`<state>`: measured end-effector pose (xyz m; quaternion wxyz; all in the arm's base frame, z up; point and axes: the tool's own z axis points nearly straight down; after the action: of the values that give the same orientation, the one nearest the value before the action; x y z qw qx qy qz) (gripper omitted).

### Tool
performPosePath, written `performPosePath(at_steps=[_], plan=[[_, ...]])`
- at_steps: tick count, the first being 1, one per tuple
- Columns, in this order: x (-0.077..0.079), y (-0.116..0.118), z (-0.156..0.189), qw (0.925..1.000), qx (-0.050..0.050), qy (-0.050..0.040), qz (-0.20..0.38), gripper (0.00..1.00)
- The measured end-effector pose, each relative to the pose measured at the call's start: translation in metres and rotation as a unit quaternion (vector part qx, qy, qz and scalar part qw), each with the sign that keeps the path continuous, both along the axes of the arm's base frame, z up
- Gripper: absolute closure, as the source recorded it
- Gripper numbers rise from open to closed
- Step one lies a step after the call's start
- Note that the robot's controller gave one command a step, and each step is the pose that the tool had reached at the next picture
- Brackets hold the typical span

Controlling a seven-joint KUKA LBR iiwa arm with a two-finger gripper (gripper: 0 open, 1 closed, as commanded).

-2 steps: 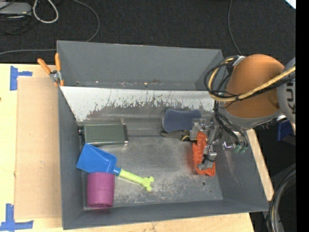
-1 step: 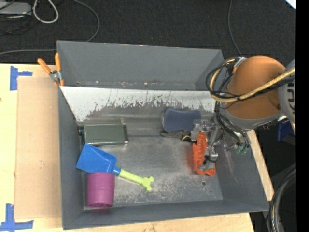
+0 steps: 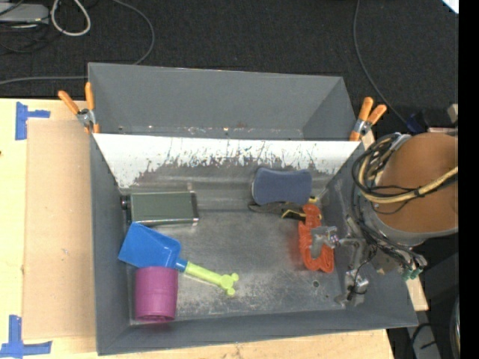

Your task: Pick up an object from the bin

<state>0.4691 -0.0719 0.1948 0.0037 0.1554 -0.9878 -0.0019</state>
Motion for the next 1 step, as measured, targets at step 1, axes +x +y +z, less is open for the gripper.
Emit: performPosePath(at_steps=[1], plan=[[0.0813, 0.0089, -0.0265, 0.9930, 0.000, -0.0046, -0.118, 0.00]])
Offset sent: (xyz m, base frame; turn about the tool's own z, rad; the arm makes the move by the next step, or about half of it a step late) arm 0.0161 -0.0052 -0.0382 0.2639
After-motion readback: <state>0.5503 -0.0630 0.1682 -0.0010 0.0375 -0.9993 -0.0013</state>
